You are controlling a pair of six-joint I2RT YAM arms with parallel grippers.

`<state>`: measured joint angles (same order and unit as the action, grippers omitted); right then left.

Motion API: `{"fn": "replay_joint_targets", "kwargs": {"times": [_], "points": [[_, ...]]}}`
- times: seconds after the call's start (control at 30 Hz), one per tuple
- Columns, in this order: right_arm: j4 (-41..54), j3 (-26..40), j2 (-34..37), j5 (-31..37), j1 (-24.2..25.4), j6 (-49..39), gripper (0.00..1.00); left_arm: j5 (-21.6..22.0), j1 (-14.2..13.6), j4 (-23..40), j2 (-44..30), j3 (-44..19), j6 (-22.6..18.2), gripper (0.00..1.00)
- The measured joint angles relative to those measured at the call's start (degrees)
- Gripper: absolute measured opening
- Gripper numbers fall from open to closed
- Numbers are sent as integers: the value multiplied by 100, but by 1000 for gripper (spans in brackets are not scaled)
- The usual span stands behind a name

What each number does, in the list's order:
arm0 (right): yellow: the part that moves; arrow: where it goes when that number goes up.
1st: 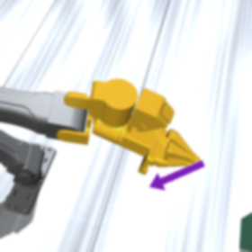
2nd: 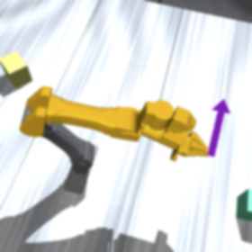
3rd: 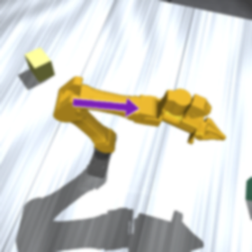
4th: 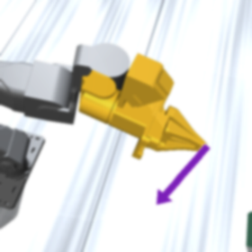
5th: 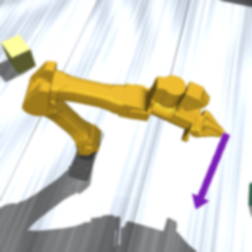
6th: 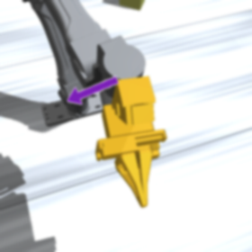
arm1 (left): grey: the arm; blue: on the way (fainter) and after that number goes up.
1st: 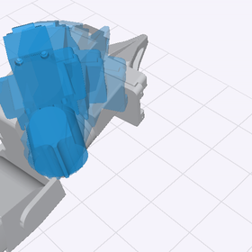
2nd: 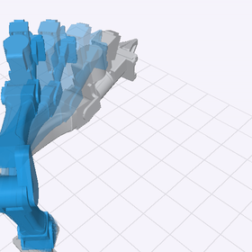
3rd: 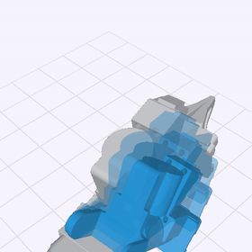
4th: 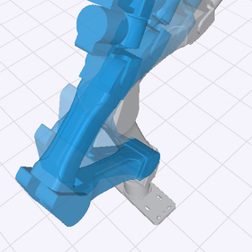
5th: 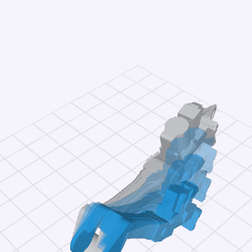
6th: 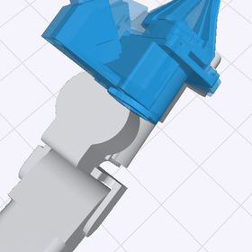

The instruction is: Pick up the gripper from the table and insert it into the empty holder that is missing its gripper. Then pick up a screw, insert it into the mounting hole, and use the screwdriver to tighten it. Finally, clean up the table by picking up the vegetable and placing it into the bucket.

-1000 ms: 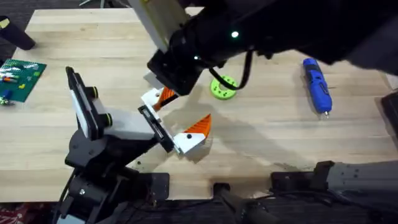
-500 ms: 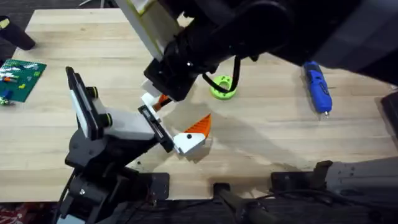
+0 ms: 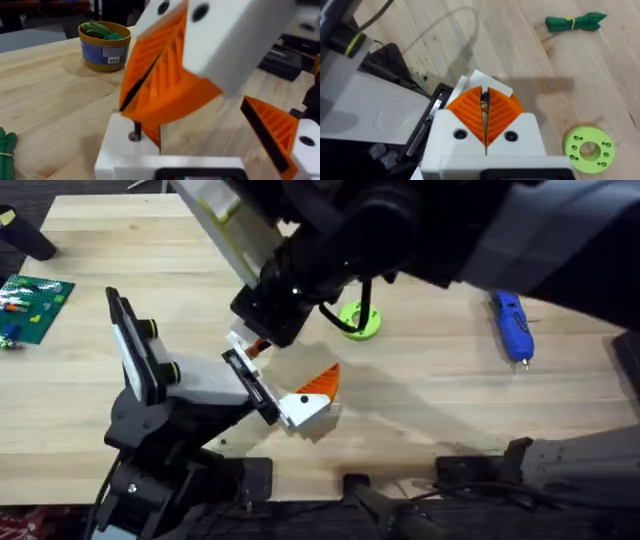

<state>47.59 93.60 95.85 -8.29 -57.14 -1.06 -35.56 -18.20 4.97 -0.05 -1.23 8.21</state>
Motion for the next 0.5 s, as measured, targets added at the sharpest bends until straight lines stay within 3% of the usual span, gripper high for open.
{"fn": "replay_joint_targets", "kwargs": {"times": [0.5], "points": [[118, 0, 137, -190, 92, 23, 8, -1, 0, 0, 0, 0, 17, 982]]}}
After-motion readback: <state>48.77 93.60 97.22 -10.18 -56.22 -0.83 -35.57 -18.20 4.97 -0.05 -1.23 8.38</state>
